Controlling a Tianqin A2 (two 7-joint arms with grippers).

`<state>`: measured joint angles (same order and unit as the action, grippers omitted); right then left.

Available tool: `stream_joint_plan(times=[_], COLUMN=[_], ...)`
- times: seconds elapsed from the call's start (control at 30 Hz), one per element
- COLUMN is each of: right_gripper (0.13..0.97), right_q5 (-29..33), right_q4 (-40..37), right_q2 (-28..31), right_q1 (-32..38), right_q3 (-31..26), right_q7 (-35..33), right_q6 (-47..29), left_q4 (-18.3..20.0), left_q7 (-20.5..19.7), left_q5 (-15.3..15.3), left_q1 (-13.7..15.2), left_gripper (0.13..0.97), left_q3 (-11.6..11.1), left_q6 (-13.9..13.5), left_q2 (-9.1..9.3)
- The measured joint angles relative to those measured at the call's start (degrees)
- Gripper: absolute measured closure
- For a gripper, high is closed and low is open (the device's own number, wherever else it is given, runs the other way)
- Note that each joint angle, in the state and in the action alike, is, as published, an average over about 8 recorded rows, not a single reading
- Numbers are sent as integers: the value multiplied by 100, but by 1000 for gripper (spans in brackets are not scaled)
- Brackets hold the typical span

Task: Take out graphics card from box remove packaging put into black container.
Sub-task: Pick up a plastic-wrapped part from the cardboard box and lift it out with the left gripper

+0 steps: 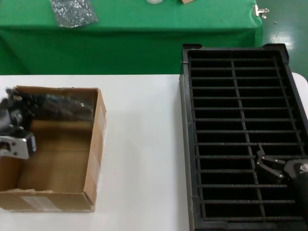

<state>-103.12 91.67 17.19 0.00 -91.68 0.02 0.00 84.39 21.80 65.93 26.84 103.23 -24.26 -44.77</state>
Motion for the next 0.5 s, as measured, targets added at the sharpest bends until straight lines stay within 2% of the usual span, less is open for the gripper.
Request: stream_joint_plan(times=[0.3,0.4,0.5], right_gripper=[129,129,129], right_q5=[0,0,0], right_q4=[0,0,0], right_q2=[0,0,0], right_q1=[0,0,0], right_q3=[0,0,0], right_q7=[0,0,0], right_q6=[0,0,0], left_q4=[1556,1922,2191], left_q7=[-660,-796,-860], left_q5=[-58,7,141], left_q1=[-1113,-1453,-1725], left_gripper=[957,957,957], left_q3=[-1072,-1320,-1452], left_q6=[74,70,78], left_q2=[-292,-346,-392])
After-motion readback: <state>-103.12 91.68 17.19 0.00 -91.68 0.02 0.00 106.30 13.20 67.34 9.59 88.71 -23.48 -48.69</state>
